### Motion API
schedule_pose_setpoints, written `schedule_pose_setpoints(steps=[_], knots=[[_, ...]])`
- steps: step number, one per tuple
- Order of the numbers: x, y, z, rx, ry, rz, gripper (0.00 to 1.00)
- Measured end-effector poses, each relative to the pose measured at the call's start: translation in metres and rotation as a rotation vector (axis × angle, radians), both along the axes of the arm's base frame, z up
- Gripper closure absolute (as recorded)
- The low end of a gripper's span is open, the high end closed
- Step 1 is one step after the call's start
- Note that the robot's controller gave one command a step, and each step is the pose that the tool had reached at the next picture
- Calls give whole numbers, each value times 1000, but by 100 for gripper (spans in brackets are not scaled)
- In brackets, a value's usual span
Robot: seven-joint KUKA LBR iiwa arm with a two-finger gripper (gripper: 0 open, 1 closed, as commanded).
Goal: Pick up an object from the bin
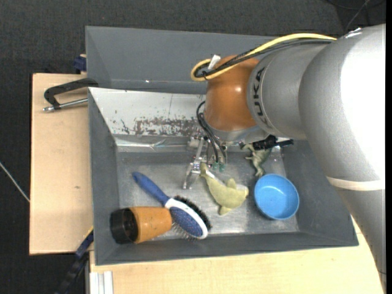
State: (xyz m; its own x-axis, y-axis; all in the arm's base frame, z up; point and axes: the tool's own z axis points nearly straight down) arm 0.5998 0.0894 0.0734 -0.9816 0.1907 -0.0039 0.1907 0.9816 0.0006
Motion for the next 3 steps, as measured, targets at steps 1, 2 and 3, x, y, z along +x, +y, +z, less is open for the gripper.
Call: schedule_pose_setpoints(steps=[1, 2, 3], knots=[[-2, -47, 0, 6, 0, -145, 0], [1, -49, 3, 4, -16, -146, 100], [4, -48, 97, 3, -10, -145, 100]])
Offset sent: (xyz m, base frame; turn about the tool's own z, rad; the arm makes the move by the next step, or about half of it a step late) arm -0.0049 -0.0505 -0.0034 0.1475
